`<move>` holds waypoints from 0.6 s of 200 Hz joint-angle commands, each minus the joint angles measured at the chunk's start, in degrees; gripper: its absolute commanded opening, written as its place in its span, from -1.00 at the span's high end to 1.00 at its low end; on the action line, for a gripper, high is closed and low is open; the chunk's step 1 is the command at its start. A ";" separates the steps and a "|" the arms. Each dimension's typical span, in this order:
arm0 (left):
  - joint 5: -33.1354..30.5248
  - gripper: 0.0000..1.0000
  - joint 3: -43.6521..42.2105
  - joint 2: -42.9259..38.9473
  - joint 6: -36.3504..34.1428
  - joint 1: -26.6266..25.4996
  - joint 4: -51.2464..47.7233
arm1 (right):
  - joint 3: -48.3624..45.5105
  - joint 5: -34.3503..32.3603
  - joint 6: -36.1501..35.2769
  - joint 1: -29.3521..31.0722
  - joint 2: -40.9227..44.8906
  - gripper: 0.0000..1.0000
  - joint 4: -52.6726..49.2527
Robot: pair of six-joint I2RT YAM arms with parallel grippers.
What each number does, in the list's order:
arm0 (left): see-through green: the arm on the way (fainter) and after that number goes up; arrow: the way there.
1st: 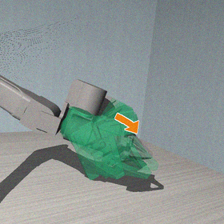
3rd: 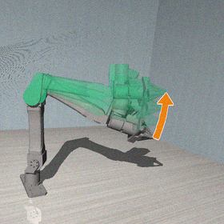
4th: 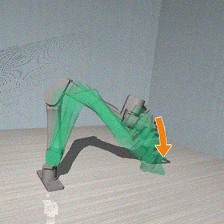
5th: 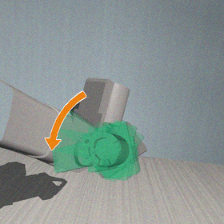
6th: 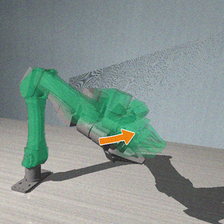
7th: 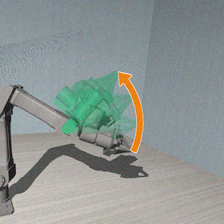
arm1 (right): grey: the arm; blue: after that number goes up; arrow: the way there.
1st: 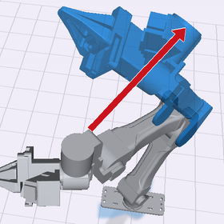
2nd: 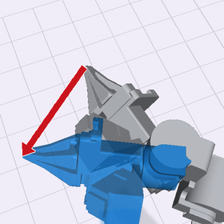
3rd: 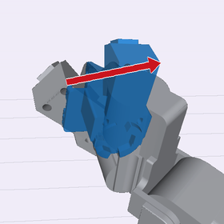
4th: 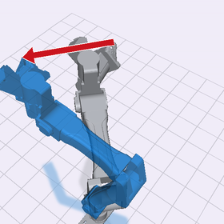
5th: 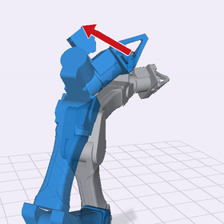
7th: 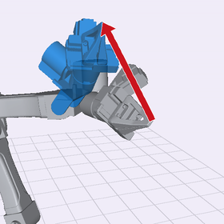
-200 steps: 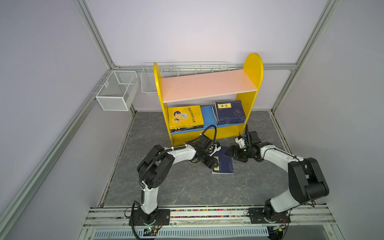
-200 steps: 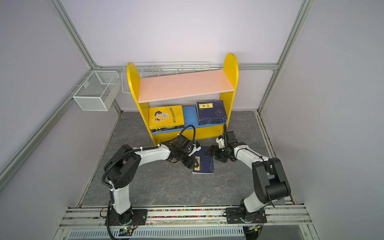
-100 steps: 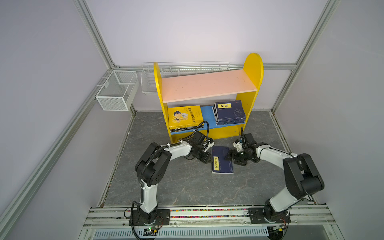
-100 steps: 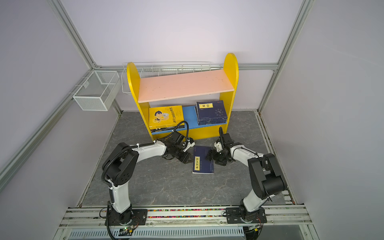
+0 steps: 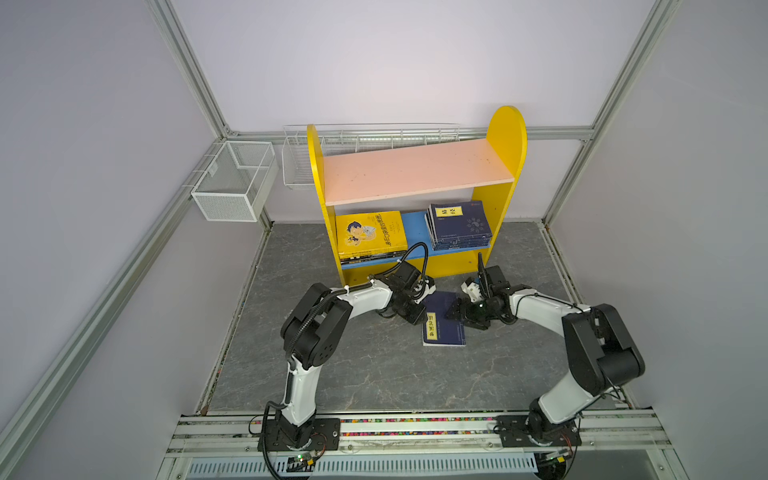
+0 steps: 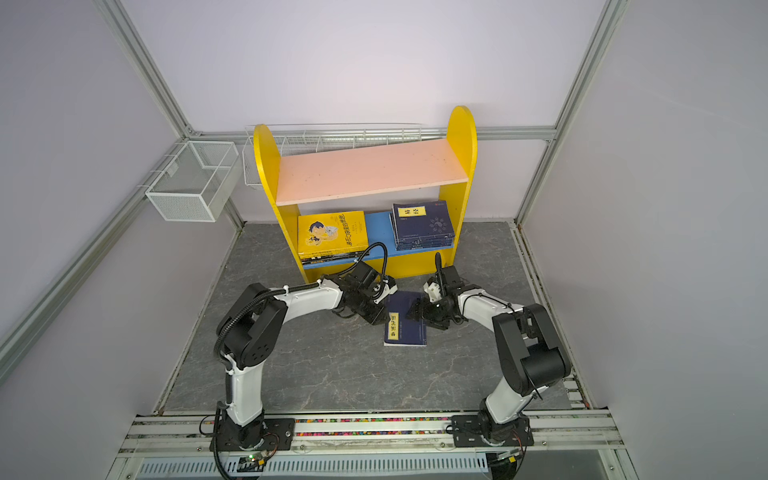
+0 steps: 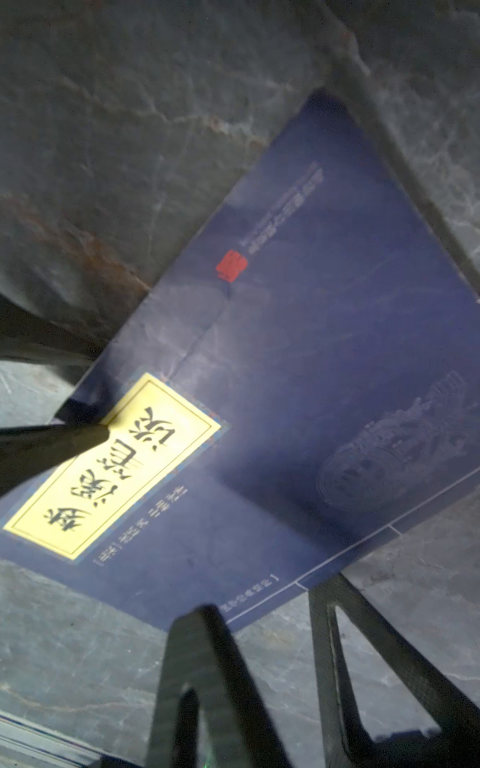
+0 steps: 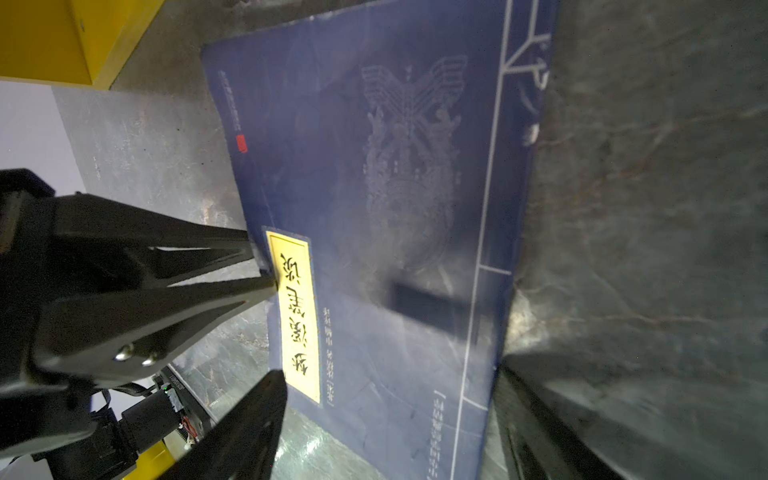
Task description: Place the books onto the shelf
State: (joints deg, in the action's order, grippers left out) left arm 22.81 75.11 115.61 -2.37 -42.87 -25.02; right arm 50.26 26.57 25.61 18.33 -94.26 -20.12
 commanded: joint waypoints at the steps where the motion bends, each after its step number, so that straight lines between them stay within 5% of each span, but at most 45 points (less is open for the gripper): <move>1: -0.56 0.61 -1.28 4.74 -1.67 -1.60 -5.11 | 2.40 10.92 -0.58 0.99 2.32 -0.61 6.94; 74: -0.22 0.62 -1.98 5.37 -1.72 -1.60 -4.01 | 2.42 16.32 2.18 0.94 6.72 -0.56 11.43; 120: 0.98 0.63 -2.33 4.92 -2.14 -1.60 -3.12 | 1.09 15.94 4.27 1.06 2.35 -0.43 13.38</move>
State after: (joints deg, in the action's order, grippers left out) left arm 22.52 75.13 115.66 -2.26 -42.48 -25.56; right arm 51.77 37.60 28.29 17.78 -88.53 -10.72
